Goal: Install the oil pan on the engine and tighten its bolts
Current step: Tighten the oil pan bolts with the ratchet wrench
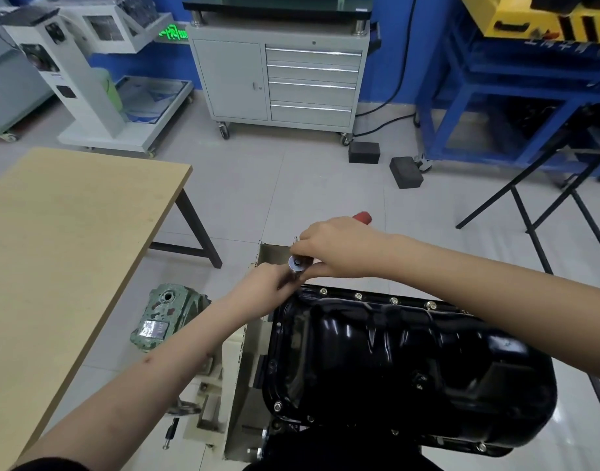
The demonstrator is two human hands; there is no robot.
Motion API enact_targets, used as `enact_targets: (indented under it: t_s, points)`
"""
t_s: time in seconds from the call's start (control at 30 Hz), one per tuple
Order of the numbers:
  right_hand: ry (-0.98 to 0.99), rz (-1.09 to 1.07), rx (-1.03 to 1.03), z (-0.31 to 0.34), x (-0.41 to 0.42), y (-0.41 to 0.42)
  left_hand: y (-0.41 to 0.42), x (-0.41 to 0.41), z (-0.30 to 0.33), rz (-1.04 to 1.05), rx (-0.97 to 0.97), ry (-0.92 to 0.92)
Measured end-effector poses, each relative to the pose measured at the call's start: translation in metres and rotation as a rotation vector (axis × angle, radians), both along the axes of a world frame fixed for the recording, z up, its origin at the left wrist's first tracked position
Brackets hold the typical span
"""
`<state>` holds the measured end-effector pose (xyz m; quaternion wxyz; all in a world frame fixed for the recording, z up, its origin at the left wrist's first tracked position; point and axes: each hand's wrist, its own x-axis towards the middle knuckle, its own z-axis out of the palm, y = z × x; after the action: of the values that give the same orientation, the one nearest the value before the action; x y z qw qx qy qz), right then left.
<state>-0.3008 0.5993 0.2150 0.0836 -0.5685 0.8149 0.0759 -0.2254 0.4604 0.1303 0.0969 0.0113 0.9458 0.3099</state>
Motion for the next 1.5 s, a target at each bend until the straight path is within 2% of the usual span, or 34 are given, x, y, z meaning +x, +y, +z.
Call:
enact_targets:
  t_s: [0.13, 0.27, 0.37, 0.5, 0.63, 0.77, 0.83, 0.93, 1.03, 1.07, 1.2, 1.3, 1.5]
  points:
    - [0.046, -0.152, -0.092, -0.007, 0.012, 0.0, 0.0, -0.003, 0.0, 0.003, -0.006, 0.02]
    - [-0.141, -0.391, -0.27, -0.022, 0.033, 0.0, -0.002, -0.002, -0.001, 0.03, 0.035, -0.012]
    - [-0.271, -0.472, -0.306, -0.025, 0.034, 0.0, -0.001, -0.001, 0.001, 0.022, 0.03, -0.013]
    - [-0.333, -0.382, -0.235, -0.016, 0.021, 0.004, -0.001, -0.004, 0.005, -0.03, 0.001, -0.009]
    - [-0.221, -0.24, -0.165, -0.012, 0.011, 0.007, 0.0, -0.005, 0.007, -0.061, -0.031, -0.019]
    - [-0.084, -0.198, -0.209, -0.022, 0.015, 0.008, 0.0, -0.006, 0.008, -0.059, -0.04, -0.06]
    - [-0.092, -0.201, -0.245, -0.025, 0.016, 0.009, -0.001, -0.005, 0.008, -0.063, -0.037, -0.067]
    - [-0.309, -0.24, -0.229, -0.022, 0.011, 0.011, -0.001, -0.005, 0.009, -0.096, -0.052, -0.078]
    - [-0.788, -0.368, -0.249, -0.022, 0.005, 0.011, -0.004, -0.005, 0.009, -0.083, -0.019, -0.087]
    - [-0.883, -0.39, -0.242, -0.022, 0.005, 0.01, -0.005, -0.005, 0.009, -0.077, -0.003, -0.095]
    - [-0.941, -0.423, -0.262, -0.023, 0.008, 0.008, -0.007, -0.005, 0.005, -0.07, 0.024, -0.105]
    - [-1.0, -0.526, -0.333, -0.028, 0.018, 0.013, -0.008, -0.007, 0.006, -0.09, 0.049, -0.11]
    - [-1.315, -0.894, -0.706, -0.045, 0.057, 0.004, -0.012, -0.011, 0.004, -0.079, 0.112, -0.135]
